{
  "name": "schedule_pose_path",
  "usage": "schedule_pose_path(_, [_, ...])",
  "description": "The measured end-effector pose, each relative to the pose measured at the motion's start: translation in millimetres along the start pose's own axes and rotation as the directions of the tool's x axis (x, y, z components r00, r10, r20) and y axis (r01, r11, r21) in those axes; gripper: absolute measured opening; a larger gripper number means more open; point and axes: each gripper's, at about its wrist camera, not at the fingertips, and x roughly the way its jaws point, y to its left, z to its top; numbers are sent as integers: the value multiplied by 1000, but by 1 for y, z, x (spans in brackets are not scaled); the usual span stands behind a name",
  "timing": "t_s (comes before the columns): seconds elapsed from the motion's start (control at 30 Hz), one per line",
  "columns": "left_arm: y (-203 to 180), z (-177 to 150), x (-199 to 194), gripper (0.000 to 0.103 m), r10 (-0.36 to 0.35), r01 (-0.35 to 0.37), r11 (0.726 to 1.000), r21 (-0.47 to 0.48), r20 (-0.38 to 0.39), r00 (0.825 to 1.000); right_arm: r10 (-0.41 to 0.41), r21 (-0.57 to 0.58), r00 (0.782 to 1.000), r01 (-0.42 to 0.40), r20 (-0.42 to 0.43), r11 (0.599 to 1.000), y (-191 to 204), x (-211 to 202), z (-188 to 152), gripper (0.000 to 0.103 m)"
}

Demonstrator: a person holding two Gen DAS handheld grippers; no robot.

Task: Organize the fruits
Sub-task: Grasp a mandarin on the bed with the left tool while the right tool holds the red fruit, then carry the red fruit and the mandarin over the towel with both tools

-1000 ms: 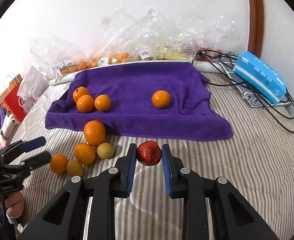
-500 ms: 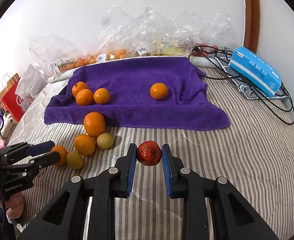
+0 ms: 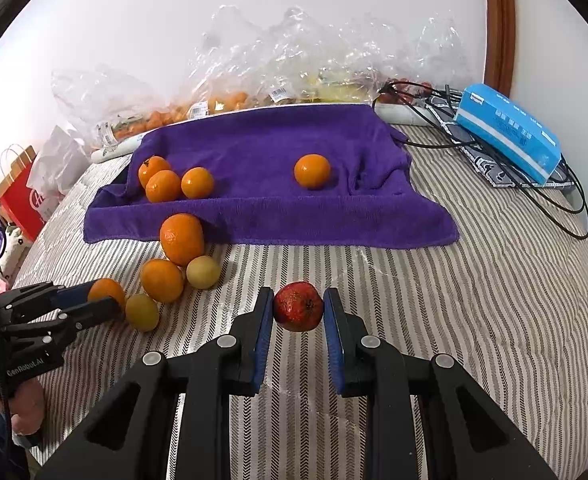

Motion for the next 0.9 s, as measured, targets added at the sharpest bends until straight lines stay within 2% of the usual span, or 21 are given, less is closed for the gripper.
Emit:
schedule_pose_path(0.27, [7, 2, -7, 31, 19, -17, 999, -38, 45, 999, -1, 9, 1000, 1, 5, 1000, -2, -2, 0, 25])
schedule_pose_path(0.67, [31, 6, -21, 31, 25, -6, 987, -161, 115, 993, -2, 6, 1000, 2, 10, 1000, -2, -4, -1, 25])
schedule_pose_path(0.9, [34, 7, -26, 31, 45, -19, 983, -182, 143, 989, -4, -4, 1000, 4, 21, 1000, 0, -7, 1, 25])
